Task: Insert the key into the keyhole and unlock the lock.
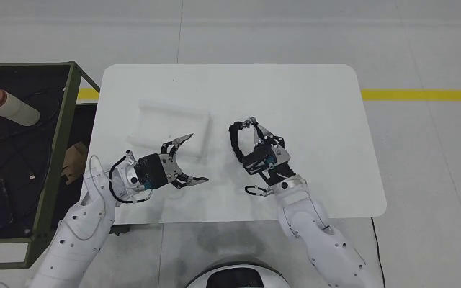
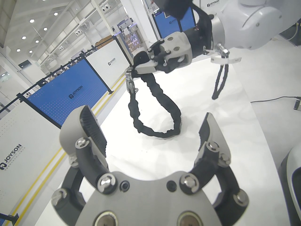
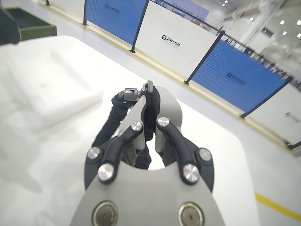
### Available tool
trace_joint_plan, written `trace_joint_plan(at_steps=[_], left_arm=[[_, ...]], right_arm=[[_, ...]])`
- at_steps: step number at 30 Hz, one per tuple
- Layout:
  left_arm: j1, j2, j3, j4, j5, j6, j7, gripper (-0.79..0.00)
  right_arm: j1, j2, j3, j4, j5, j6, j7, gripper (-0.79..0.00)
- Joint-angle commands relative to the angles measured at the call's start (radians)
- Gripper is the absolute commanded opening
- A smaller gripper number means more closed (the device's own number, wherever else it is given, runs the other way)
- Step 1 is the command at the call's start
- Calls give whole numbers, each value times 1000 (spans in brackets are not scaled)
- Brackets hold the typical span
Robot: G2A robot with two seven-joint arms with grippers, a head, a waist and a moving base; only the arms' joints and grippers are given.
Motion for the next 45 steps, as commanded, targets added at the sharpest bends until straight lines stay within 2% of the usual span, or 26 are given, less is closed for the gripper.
trace_joint_plan(at_steps=[1,7,11,14,16,21,28,29,30,37,40,45], left_arm=[[0,0,0,0,0,0,0,0],[0,0,0,0,0,0,0,0],[0,0,0,0,0,0,0,0],[0,0,0,0,0,0,0,0],[0,0,0,0,0,0,0,0],[0,0,0,0,0,0,0,0],[0,0,0,0,0,0,0,0],[0,0,0,0,0,0,0,0],[0,0,0,0,0,0,0,0],[0,0,0,0,0,0,0,0],[0,0,0,0,0,0,0,0],[0,0,0,0,0,0,0,0]], right_arm=[[20,-7,-28,49,-82,2,59,-785],[52,-20,-53,96,-139,-5,117,-785],[33,-22,-25,59,-87,15,82,-785],[25,-25,5,48,39,-10,79,-785],[18,-33,23,36,249,-57,95,-785],[64,-49,114,83,756,-176,223,-785],[123,-61,178,198,1088,-220,312,-785],[128,-62,189,209,1116,-213,316,-591],[134,-63,199,214,1134,-208,316,0],[125,-55,257,176,1110,-210,287,0],[122,-51,272,156,1095,-210,314,0],[76,-43,318,98,968,-229,125,0]])
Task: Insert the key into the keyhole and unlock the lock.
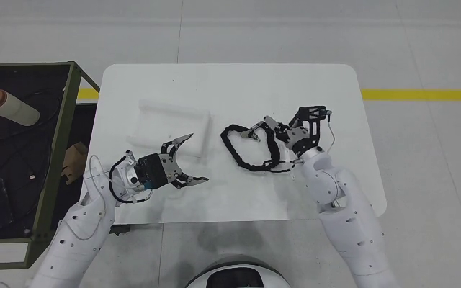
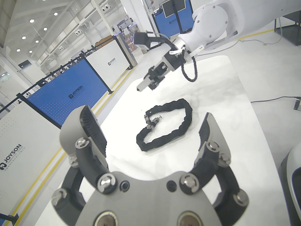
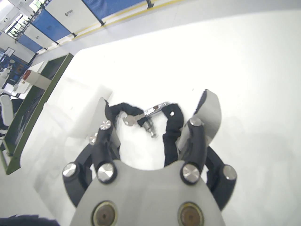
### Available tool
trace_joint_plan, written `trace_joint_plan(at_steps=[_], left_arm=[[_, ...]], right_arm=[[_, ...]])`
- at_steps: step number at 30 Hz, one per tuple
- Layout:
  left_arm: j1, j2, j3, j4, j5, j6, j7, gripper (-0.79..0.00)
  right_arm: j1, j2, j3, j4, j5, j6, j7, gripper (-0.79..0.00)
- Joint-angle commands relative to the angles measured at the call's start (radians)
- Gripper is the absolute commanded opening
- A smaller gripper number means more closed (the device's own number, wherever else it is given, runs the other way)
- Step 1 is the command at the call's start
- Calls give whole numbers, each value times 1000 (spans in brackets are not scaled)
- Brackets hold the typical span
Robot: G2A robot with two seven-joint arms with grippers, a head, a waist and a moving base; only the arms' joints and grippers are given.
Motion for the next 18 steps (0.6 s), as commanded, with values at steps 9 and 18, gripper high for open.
trace_joint_plan(at_steps=[9,18], left_arm=[[0,0,0,0,0,0,0,-1],[0,0,0,0,0,0,0,-1]], right_arm=[[-40,4,38,-19,34,-75,-116,-1],[-40,4,37,-19,32,-73,-115,-1]])
